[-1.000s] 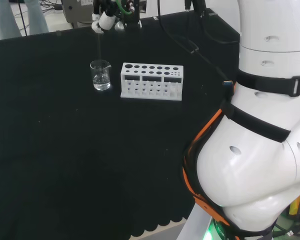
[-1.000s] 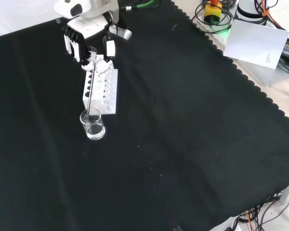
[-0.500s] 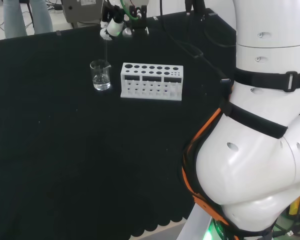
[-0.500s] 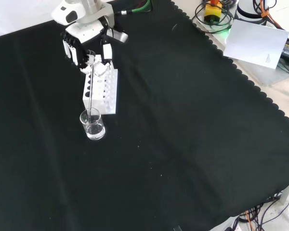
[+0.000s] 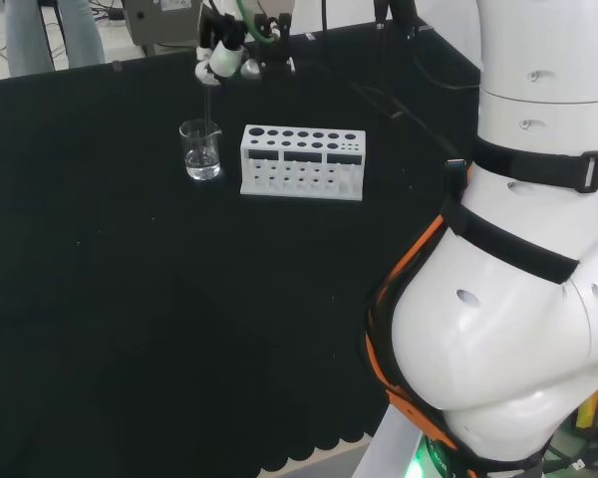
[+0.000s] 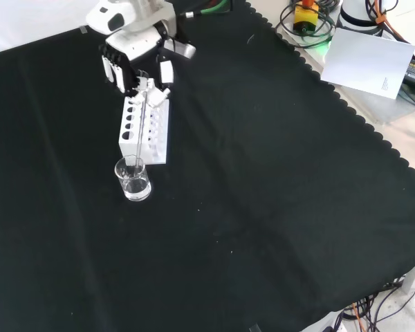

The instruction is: Stir in the beaker to the left of the white test tube rack with the glass rod.

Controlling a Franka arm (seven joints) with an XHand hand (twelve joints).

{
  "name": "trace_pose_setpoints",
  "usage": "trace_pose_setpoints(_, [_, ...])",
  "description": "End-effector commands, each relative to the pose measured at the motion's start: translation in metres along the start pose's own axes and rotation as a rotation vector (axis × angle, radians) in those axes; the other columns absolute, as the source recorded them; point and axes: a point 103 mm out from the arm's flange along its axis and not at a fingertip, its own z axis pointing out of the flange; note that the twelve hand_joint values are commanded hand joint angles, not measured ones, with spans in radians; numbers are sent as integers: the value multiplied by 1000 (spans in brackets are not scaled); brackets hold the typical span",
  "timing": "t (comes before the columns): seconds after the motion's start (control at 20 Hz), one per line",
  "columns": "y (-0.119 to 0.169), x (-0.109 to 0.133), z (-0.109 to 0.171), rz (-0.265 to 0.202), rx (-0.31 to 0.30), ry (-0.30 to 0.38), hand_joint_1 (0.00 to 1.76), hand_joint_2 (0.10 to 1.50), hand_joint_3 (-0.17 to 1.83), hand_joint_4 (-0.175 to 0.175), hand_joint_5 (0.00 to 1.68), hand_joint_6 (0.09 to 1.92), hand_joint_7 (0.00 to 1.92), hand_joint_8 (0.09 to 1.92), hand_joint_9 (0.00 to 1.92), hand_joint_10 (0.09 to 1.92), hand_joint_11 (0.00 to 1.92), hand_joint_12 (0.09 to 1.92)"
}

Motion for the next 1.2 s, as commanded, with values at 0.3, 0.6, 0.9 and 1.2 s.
trace_pose_setpoints(0.3, [25,39,12,-44,6,-9,1230,435,983,-175,1405,593,1706,825,1920,605,1378,697])
trace_pose_setpoints(0.6, [37,12,16,-8,13,-13,1230,436,981,-175,1404,593,1705,825,1920,605,1377,696])
trace_pose_setpoints(0.9, [36,-16,12,32,5,-15,1230,438,979,-175,1403,593,1704,826,1920,606,1377,696])
trace_pose_setpoints(1.2, [20,-31,0,66,-8,-31,1230,439,977,-175,1402,593,1703,827,1920,607,1377,695])
